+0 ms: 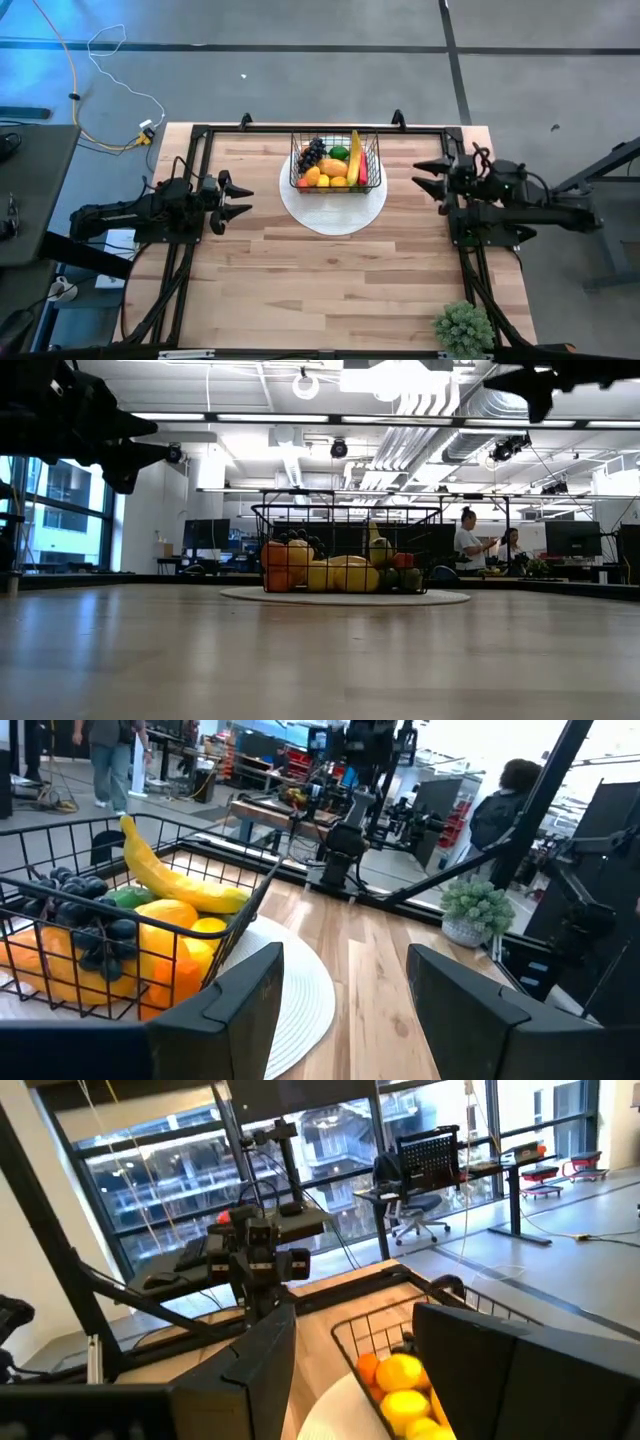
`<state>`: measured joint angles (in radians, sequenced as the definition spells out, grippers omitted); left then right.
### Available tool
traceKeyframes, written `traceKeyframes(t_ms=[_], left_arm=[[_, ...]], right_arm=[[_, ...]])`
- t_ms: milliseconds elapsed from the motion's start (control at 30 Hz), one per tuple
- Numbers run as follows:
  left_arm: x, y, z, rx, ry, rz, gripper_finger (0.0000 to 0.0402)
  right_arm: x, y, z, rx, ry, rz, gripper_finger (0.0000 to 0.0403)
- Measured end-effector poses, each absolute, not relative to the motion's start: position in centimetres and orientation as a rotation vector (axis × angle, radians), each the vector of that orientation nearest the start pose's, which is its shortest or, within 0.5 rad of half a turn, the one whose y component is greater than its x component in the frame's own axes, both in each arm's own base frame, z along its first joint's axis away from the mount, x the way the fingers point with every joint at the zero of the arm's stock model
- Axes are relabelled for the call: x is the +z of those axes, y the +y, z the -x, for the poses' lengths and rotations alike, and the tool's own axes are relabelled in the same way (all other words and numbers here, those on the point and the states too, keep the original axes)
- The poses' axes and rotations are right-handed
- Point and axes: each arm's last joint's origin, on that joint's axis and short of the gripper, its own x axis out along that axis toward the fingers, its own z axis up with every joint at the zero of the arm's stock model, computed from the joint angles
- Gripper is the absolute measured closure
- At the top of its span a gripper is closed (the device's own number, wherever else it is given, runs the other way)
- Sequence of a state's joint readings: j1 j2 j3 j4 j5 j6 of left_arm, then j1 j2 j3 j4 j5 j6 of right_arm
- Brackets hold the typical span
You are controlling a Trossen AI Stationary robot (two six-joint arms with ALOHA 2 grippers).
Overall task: Build produce basket
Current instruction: Return to Home Position
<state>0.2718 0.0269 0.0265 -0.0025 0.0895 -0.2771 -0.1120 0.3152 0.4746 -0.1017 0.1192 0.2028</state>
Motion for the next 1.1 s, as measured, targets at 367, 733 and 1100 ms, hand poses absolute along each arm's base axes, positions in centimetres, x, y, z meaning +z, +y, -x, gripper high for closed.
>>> traceKeyframes(t_ms=[367, 733, 1100], left_arm=[[17.0, 2.4, -9.5, 0.182, -0.022, 0.277, 0.02], [17.0, 2.4, -9.5, 0.189, -0.024, 0.277, 0.02], [17.0, 2.4, -9.5, 0.189, -0.023, 0.277, 0.02]], right_arm=[[23.2, -1.2, -7.4, -0.215, -0.113, -0.193, 0.0217], [20.2, -1.2, -8.6, -0.202, -0.057, -0.201, 0.0217], [17.2, -1.3, -9.3, -0.217, 0.049, -0.38, 0.0217]])
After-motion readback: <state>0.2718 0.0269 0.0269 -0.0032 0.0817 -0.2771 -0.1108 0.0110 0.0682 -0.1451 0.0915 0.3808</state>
